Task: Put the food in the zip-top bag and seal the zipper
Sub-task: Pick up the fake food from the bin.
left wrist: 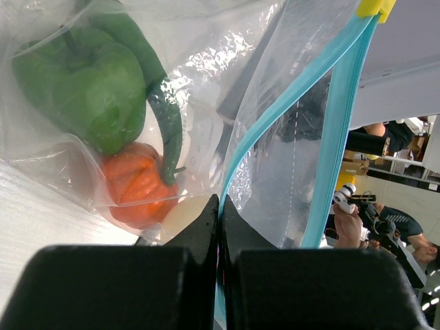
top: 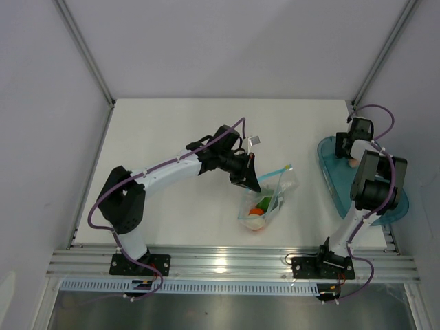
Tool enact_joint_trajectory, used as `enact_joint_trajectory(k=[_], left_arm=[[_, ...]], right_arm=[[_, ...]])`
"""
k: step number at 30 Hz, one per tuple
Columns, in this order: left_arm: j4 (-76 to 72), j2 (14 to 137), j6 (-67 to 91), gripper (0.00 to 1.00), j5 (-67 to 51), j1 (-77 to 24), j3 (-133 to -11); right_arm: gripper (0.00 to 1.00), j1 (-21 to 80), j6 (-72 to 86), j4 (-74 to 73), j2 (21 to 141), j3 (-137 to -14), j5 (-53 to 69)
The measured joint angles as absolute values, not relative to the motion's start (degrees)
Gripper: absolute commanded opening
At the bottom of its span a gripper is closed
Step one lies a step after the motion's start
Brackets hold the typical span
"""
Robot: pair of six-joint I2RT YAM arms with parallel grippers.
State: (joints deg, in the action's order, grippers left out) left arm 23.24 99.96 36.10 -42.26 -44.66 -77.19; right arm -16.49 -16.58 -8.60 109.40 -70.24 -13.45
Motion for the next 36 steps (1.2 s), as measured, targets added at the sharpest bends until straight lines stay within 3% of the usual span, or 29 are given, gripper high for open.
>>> enact_joint_trajectory(k=[11,19,36], left_arm=[[23.24,100.22,36.12,0.01,-42.46,-44.69,-77.38],[23.24,100.4,36.14,0.01,-42.48,-44.86,-77.38],[23.22,100.4,36.16,0.0,-42.48,-44.86,-77.38]], right_arm=[[0.78,-17.1,-16.51,-8.19,111.33,-71.31,-13.21],[0.7,-17.26,-16.01,-7.11,111.33,-70.17,-14.02],[0.16,-17.63,-14.59,-6.55,111.31,-69.58,-14.15]])
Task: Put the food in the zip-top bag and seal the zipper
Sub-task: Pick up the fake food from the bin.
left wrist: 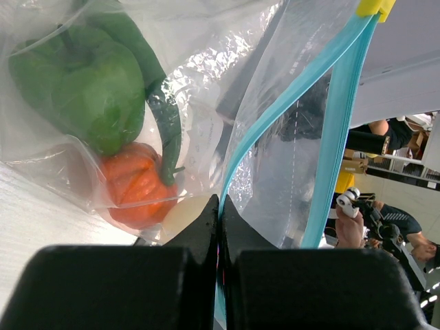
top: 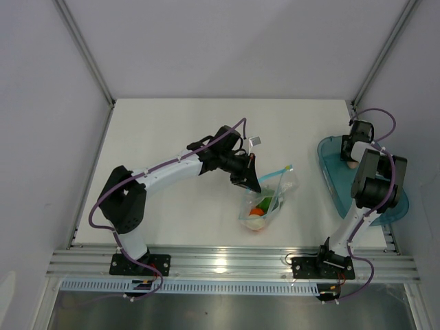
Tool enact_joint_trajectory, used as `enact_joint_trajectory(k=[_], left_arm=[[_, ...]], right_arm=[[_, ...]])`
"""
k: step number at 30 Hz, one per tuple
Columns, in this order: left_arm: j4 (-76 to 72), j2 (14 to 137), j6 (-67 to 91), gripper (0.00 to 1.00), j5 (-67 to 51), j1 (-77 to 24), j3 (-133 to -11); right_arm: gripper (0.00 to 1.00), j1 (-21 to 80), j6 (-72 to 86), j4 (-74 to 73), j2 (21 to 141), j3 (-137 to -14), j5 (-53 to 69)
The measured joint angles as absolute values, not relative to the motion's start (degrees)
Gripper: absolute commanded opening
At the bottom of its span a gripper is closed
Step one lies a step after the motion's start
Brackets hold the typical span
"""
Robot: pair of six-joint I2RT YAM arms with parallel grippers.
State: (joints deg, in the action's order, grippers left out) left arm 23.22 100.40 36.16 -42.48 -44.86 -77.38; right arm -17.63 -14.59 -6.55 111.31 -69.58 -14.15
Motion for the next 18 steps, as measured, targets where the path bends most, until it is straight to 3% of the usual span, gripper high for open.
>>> enact_joint_trajectory(k=[7,18], left_arm=[[21.93,100.36,36.67,0.01,-42.48,-44.88,-76.77],[20.82,98.02,37.5,0.01,-42.37,-44.91,-73.36]], right_arm=[[0.0,-17.12,-13.06,-8.51,108.18,-69.21,-14.61],[0.0,-8.75,-11.16,-12.99,93.65,-69.21,-16.75]])
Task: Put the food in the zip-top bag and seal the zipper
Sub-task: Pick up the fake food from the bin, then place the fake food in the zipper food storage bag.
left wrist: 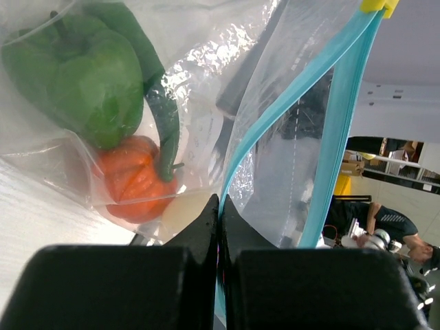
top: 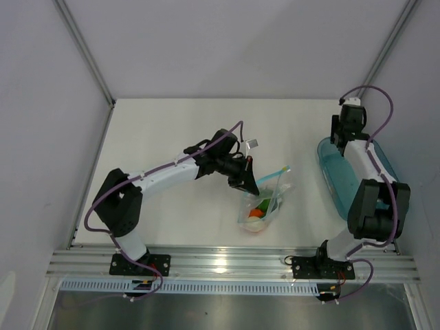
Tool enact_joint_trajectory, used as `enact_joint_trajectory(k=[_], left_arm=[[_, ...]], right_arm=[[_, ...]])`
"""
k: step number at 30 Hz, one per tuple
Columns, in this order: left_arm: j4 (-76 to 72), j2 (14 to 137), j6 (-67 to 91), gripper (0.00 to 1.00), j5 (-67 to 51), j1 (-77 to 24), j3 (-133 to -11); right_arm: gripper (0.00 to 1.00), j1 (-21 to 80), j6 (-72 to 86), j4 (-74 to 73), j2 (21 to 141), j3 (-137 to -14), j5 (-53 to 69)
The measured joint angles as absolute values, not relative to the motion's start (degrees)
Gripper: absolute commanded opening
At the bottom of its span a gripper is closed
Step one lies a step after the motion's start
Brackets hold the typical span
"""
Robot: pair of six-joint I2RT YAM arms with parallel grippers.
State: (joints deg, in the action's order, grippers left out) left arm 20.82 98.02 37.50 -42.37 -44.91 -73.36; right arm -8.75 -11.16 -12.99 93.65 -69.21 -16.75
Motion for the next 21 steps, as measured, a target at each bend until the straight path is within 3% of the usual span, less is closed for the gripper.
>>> enact_joint_trajectory(k=[13,21], left_arm=[[15.0,96.44,39.66,0.01,-41.98,-46.5,-70.76],[13.87,94.04,40.34,0.01,-40.4,-46.61,-70.06]], right_arm=[[0.0,21.02,-7.95,-25.61,67.7,-72.47,-11.38],[0.0,39.51,-0.38,-32.4,59.09,-74.3,-3.99]])
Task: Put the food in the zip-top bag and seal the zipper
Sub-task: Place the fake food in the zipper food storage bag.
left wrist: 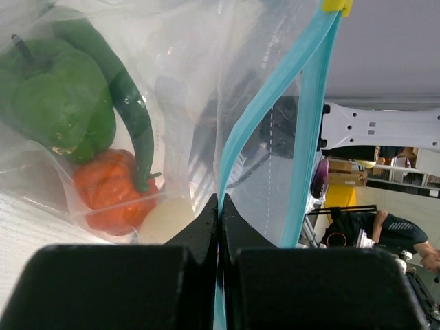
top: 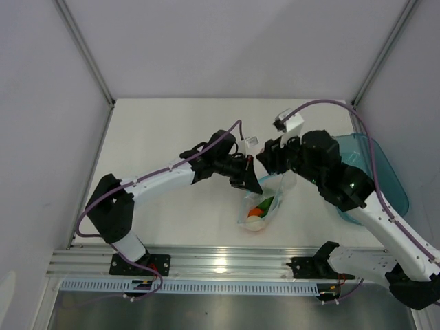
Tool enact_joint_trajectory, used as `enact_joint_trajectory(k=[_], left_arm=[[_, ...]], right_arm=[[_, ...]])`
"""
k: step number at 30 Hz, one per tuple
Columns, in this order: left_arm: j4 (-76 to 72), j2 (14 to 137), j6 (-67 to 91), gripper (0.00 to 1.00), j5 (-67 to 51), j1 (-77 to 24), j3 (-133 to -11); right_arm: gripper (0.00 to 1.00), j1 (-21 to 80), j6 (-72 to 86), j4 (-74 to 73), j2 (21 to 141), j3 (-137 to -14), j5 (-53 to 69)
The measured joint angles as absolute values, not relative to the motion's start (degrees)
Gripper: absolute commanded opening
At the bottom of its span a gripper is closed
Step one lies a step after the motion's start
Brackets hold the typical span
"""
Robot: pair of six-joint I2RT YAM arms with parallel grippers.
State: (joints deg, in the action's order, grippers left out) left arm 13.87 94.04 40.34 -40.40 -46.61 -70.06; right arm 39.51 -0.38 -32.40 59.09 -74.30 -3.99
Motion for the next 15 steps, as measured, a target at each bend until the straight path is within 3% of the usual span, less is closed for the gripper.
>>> enact_joint_trajectory(k=[7,15], left_arm=[[12.1,91.81,40.6,0.01,-39.16,-46.61,-68.12],[11.64,90.32,40.71,0.01,-38.76,-46.61,-67.24]], right_arm=[[0.0,54.65,5.5,-38.46,55.13,-68.66,-5.34],[0.0,58.0,9.5,-40.91,49.54,-62.83,-8.82]])
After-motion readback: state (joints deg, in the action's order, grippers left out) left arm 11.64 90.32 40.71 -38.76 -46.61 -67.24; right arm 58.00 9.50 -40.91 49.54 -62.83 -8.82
